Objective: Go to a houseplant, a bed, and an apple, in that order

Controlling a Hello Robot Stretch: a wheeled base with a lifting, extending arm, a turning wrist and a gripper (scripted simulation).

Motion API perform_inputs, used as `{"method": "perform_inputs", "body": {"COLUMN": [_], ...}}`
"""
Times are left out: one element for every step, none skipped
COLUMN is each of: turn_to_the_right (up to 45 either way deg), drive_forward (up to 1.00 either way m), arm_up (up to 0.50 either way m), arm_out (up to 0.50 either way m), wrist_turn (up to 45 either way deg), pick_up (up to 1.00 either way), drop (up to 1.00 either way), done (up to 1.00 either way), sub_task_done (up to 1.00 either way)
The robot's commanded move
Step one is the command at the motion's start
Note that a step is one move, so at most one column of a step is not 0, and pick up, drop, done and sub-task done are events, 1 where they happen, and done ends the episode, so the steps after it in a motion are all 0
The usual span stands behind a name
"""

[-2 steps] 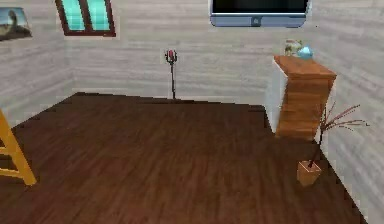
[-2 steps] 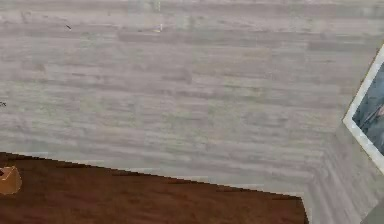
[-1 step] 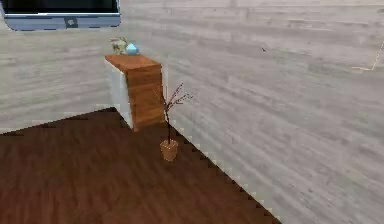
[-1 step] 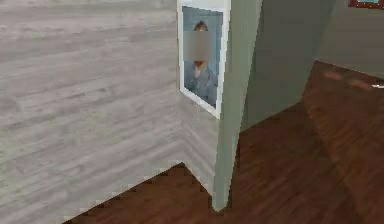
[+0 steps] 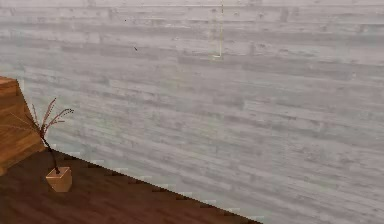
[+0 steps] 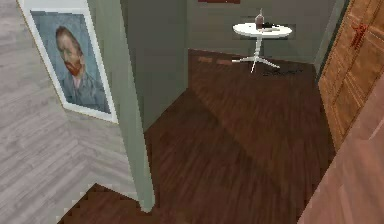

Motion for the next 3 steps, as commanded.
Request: {"method": "perform_inputs", "body": {"turn_to_the_right": [0.0, -45.0, -24.0], "drive_forward": [0.20, 0.00, 0.00], "arm_up": [0.00, 0.00, 0.00], "arm_out": [0.00, 0.00, 0.00], "wrist_turn": [0.0, 0.0, 0.0], "pick_up": [0.00, 0.00, 0.00], "drop": [0.00, 0.00, 0.00], "done": [0.00, 0.00, 0.00], "sub_task_done": [0.00, 0.00, 0.00]}}
